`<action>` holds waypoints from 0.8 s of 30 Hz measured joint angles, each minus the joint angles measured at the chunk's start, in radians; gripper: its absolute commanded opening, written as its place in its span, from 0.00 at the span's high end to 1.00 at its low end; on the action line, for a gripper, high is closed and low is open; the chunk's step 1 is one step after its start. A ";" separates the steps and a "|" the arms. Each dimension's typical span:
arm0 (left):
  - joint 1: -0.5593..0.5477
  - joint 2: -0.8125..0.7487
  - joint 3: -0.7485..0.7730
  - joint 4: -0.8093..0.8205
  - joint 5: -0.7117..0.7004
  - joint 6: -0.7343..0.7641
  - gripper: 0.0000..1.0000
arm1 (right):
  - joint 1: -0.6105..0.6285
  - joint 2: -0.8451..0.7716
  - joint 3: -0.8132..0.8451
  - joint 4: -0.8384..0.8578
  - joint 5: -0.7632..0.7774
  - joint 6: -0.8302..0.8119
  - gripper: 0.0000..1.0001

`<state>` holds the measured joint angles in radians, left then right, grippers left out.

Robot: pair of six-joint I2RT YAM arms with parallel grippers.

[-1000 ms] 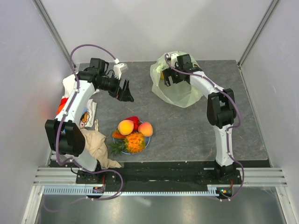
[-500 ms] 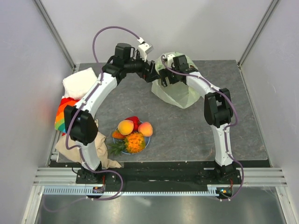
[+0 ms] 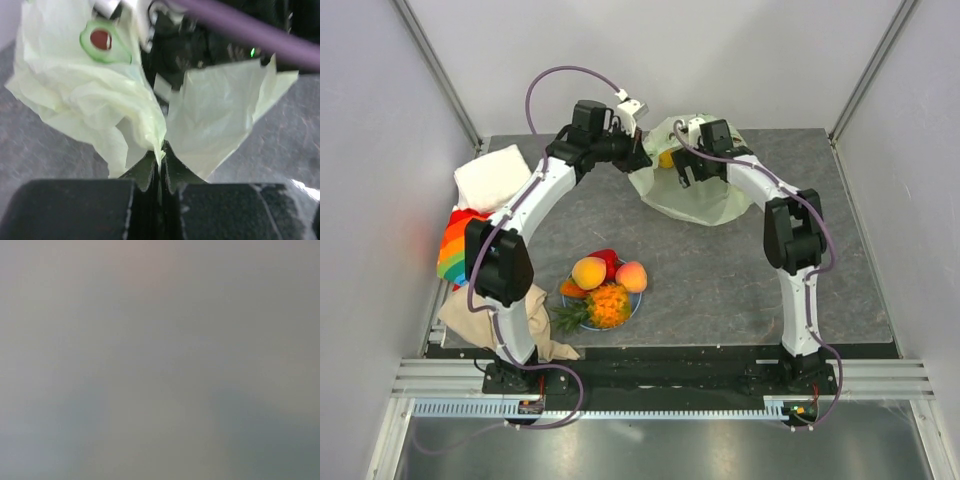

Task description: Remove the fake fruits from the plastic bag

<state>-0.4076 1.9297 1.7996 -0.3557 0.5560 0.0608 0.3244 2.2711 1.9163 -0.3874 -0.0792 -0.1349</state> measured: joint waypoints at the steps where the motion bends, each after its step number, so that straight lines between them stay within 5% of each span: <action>1: 0.007 -0.016 -0.022 -0.013 0.011 -0.004 0.98 | -0.010 -0.020 -0.034 0.006 0.010 -0.011 0.02; 9: 0.047 -0.190 -0.072 -0.182 0.173 -0.005 0.98 | -0.117 -0.371 -0.299 -0.115 0.048 -0.111 0.02; 14: 0.046 -0.285 -0.072 -0.190 0.200 -0.003 0.98 | -0.096 -0.571 -0.299 -0.080 -0.100 -0.158 0.02; 19: 0.045 -0.259 -0.148 -0.200 0.193 0.011 0.98 | -0.021 -0.463 -0.229 -0.060 -0.370 -0.169 0.13; 24: 0.045 -0.192 -0.244 -0.280 0.178 0.014 0.98 | 0.013 -0.276 -0.209 -0.130 -0.491 -0.179 0.14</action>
<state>-0.3622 1.7378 1.5558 -0.6353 0.7338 0.0746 0.3378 1.9949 1.7073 -0.5171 -0.5701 -0.3141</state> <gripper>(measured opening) 0.032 0.869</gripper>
